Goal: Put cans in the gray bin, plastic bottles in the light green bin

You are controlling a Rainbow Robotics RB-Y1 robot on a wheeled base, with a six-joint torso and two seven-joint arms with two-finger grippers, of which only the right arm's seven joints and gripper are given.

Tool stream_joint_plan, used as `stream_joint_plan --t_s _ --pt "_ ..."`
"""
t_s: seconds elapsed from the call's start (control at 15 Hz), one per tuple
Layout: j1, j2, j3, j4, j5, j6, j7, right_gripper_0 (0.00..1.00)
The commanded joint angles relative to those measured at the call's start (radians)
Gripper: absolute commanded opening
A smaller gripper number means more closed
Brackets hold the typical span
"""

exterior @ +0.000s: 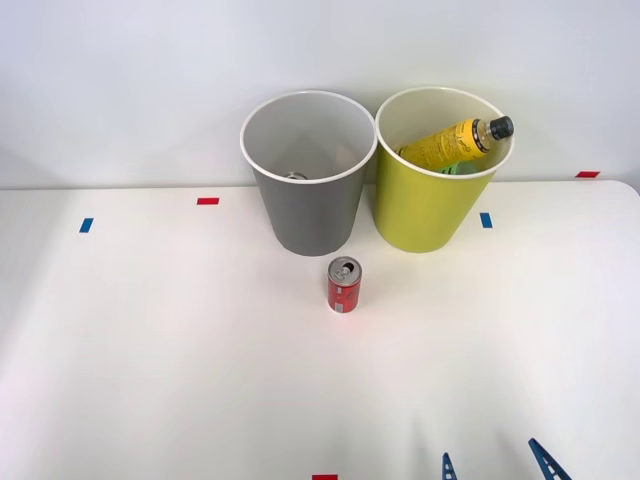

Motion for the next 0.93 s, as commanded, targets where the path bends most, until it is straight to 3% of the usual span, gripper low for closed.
stream_joint_plan --t_s 0.07,0.93 --pt "0.000 0.000 0.000 0.000 0.000 0.000 0.000 1.00" --pt "0.000 0.000 0.000 0.000 0.000 0.000 0.000 1.00"
